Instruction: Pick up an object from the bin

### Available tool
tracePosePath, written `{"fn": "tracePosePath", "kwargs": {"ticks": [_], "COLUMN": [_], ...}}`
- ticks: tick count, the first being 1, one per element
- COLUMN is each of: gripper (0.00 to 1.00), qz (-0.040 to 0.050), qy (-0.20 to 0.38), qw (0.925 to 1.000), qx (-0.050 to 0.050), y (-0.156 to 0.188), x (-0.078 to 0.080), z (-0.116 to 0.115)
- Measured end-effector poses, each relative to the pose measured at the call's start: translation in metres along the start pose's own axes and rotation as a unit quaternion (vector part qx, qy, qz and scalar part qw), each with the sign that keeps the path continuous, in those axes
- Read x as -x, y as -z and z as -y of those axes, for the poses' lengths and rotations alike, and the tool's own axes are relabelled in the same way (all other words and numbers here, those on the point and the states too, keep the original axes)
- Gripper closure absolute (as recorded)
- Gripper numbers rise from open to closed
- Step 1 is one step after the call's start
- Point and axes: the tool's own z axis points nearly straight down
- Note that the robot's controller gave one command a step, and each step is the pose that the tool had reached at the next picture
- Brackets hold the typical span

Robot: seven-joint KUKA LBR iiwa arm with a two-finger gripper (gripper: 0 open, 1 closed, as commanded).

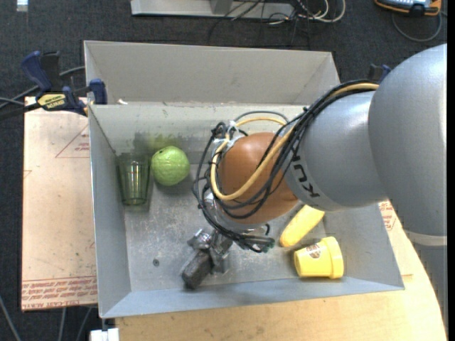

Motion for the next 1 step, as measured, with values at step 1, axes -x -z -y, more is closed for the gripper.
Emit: {"fn": "tracePosePath", "kwargs": {"ticks": [1], "gripper": [1.0], "qz": [0.0051], "qy": [-0.015], "qw": [0.9999], "qx": [-0.003], "y": [0.1863], "x": [0.01], "z": [0.0085]}}
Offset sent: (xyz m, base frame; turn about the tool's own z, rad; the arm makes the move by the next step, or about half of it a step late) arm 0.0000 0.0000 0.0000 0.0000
